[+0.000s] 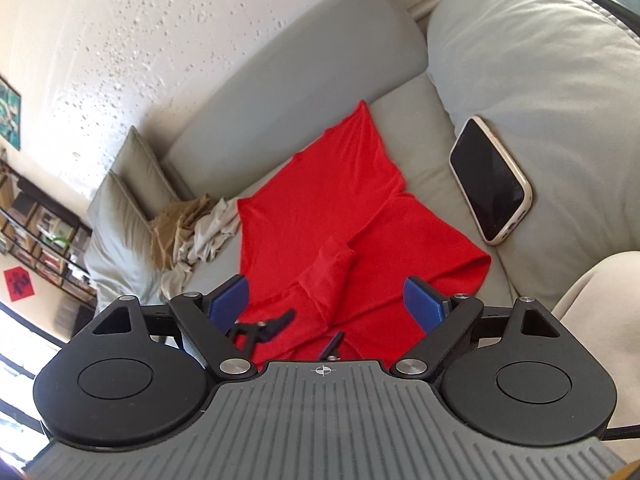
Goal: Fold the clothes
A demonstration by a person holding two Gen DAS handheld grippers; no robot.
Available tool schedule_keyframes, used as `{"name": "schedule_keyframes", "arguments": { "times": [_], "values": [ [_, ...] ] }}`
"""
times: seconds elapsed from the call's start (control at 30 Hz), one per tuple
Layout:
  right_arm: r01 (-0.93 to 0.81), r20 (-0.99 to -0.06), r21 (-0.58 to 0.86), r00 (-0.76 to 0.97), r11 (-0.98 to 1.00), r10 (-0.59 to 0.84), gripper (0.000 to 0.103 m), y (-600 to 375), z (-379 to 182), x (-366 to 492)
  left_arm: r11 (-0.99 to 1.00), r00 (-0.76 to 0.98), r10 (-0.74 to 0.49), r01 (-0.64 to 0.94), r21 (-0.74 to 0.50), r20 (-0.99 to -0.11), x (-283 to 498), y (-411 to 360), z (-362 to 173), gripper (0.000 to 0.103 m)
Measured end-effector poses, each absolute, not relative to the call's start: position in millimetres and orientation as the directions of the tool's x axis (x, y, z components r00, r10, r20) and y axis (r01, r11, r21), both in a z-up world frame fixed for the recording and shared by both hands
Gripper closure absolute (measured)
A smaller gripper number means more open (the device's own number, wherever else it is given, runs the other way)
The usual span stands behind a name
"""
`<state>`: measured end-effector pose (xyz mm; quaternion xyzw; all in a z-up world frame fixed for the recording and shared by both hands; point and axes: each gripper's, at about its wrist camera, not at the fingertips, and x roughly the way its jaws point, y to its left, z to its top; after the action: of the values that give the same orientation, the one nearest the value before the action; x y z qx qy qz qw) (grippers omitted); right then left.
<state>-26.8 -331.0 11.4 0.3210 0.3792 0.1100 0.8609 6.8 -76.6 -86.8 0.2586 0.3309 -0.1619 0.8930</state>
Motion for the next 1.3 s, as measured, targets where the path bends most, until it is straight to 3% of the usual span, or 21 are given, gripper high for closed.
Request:
{"name": "schedule_keyframes", "arguments": {
  "times": [0.13,0.2,0.23,0.27,0.33,0.47,0.67,0.73,0.77,0.87,1.1,1.13,1.2,1.3],
  "values": [
    [-0.029,-0.632,0.531,0.651,0.847,0.420,0.022,-297,-8,-1,0.919,0.713,-0.142,0.352,0.175,-0.687,-4,-22,-64,0.036],
    [-0.118,-0.659,0.442,0.630,0.889,0.411,0.041,-269,-20,14,0.966,0.728,-0.125,0.244,0.084,-0.674,-3,5,-65,0.041],
    [-0.167,-0.666,0.404,0.620,0.899,0.414,0.044,-254,-26,22,0.985,0.732,-0.102,0.171,0.037,-0.674,1,20,-69,0.053],
    [-0.204,-0.671,0.378,0.611,0.903,0.419,0.045,-241,-33,31,0.996,0.730,-0.075,0.091,-0.013,-0.679,6,35,-74,0.074],
    [-0.243,-0.690,0.349,0.587,0.905,0.424,0.045,-217,-47,51,0.995,0.711,-0.032,-0.044,-0.091,-0.702,19,58,-86,0.087],
    [-0.256,-0.744,0.296,0.543,0.920,0.390,0.045,-172,-73,94,0.984,0.639,0.045,-0.159,-0.074,-0.768,33,75,-108,0.090],
    [-0.238,-0.812,0.200,0.502,0.950,0.297,0.044,-149,-106,126,0.992,0.607,0.080,-0.123,0.006,-0.790,34,69,-110,0.088],
    [-0.239,-0.816,0.131,0.525,0.962,0.242,0.064,-146,-107,122,0.993,0.607,0.088,-0.120,0.018,-0.790,32,68,-112,0.088],
    [-0.231,-0.814,0.103,0.539,0.968,0.215,0.090,-148,-105,119,0.993,0.607,0.089,-0.121,0.019,-0.789,31,69,-114,0.088],
    [-0.181,-0.793,0.069,0.587,0.981,0.164,0.099,-165,-96,109,0.993,0.606,0.083,-0.120,0.012,-0.791,32,71,-114,0.088],
    [-0.013,-0.651,0.179,0.748,0.984,0.128,0.099,-245,-59,62,0.994,0.602,0.074,-0.109,0.010,-0.795,32,73,-111,0.088],
    [0.047,-0.660,0.214,0.744,0.976,0.109,0.099,-260,-61,57,0.994,0.602,0.076,-0.106,0.014,-0.795,32,73,-111,0.088],
    [0.160,-0.744,0.273,0.661,0.949,0.103,0.086,-287,-78,55,0.995,0.603,0.081,-0.096,0.029,-0.794,32,71,-111,0.088],
    [0.247,-0.804,0.322,0.581,0.914,0.127,0.082,-314,-95,42,0.996,0.606,0.084,-0.080,0.044,-0.791,31,69,-110,0.088]
  ]
}}
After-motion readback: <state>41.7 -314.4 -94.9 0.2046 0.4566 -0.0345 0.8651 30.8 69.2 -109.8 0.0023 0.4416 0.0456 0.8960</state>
